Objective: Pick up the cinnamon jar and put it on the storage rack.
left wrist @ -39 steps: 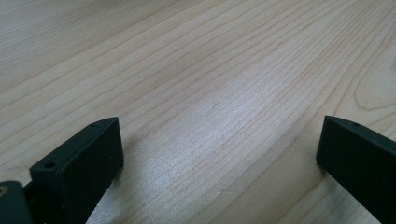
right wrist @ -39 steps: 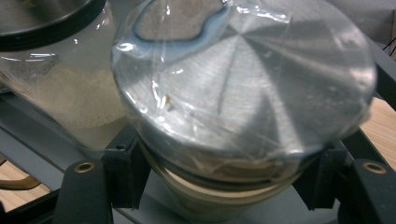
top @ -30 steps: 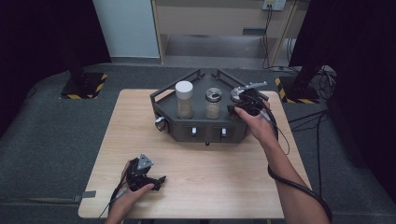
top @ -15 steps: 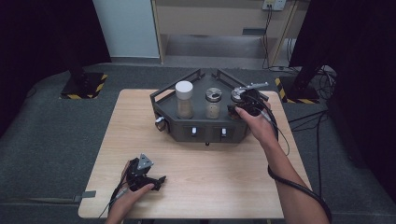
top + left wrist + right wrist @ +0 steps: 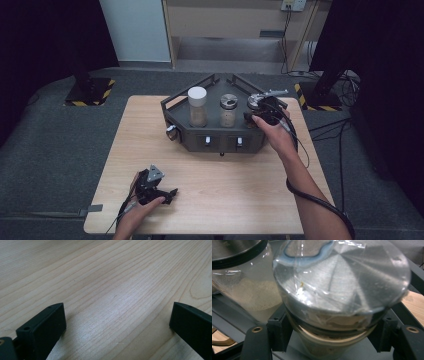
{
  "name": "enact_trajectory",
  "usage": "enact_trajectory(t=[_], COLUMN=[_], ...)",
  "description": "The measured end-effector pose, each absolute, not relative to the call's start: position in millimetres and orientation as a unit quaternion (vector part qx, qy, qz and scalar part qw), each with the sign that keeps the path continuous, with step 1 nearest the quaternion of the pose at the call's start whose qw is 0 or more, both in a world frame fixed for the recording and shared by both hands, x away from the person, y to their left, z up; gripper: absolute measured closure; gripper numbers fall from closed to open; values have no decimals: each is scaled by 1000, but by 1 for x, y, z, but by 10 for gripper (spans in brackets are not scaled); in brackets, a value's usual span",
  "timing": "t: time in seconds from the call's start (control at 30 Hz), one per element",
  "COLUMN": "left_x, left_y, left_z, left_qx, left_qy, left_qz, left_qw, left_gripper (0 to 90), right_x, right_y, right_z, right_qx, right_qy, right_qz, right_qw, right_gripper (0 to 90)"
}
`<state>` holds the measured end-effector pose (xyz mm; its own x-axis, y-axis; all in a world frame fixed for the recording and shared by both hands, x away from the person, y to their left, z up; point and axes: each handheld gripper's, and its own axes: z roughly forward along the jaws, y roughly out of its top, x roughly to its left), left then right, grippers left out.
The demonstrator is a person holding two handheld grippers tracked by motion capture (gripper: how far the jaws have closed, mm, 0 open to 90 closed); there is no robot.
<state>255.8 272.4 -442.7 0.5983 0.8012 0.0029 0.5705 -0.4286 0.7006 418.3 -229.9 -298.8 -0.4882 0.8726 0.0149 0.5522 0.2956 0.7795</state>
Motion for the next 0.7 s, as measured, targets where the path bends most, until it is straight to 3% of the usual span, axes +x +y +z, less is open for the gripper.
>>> enact_trajectory(t=[0.37,0.7], left_x=[256,256], left_y=[272,272], left_z=[-443,-443], left_qx=[828,828], left_qy=[414,414], left_qz=[171,171], left_qw=[338,337], left_gripper=[0,0], right_x=[417,414], right_y=[-230,-232], right_z=[-300,-301], right_qx=[454,456], right_qy=[776,773], right_qz=[379,382], right_qw=[218,221], right_gripper=[299,147])
